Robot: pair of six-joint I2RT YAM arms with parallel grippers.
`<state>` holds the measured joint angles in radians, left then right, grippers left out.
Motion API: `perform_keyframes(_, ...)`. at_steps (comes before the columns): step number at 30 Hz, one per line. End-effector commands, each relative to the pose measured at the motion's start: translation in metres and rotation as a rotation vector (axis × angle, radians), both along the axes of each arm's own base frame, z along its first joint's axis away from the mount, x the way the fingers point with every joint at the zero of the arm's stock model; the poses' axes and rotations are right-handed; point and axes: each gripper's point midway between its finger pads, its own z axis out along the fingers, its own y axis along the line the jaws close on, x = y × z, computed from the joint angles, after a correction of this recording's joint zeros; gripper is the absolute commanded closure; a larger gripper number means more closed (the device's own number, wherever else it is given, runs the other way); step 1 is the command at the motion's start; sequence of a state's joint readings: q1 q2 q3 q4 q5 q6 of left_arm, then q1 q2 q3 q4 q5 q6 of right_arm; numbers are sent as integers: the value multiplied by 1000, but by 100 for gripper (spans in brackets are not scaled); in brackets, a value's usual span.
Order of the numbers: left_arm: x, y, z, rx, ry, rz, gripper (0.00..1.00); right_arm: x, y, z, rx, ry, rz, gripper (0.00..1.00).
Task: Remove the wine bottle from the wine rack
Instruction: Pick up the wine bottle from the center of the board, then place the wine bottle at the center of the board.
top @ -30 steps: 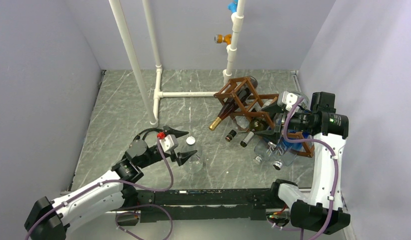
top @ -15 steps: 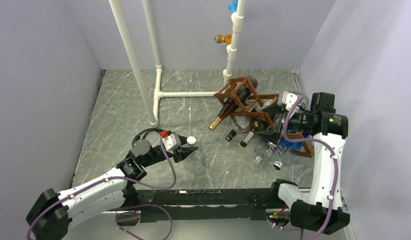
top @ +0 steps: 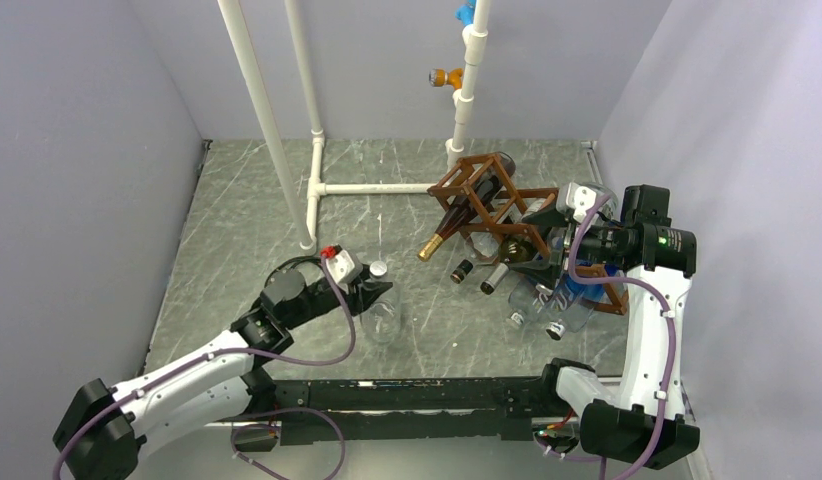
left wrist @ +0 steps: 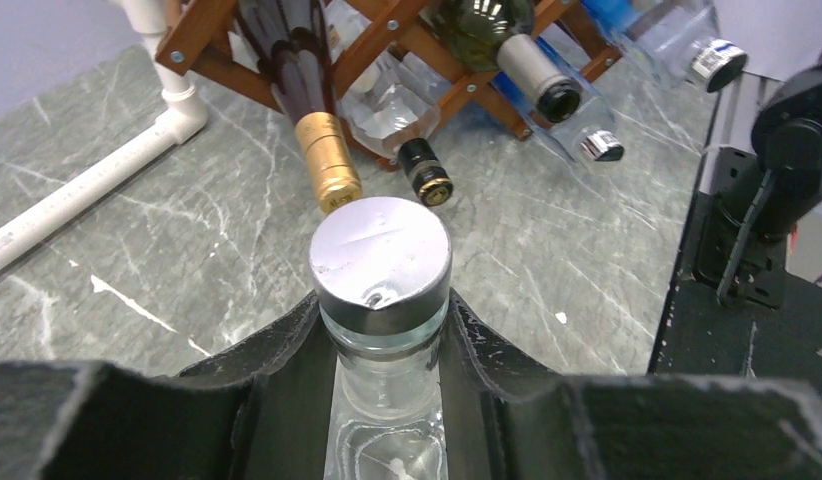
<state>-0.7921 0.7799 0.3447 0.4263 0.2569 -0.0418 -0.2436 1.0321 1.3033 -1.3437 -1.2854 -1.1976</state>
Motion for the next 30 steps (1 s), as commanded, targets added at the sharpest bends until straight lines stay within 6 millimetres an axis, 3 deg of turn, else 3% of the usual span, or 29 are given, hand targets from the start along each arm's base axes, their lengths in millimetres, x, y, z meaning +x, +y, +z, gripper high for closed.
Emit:
perform_keyframes(1,27,4,103,-219,-163,86,100,-4,4,11,33,-51,25,1)
perform_keyframes(12,102,11,138,-293,-204,206,100,-6,5,10,33,-54,26,1)
perform_keyframes(30,204,-4,175,-233,-344,307,100,-6,5,6,38,-47,26,1)
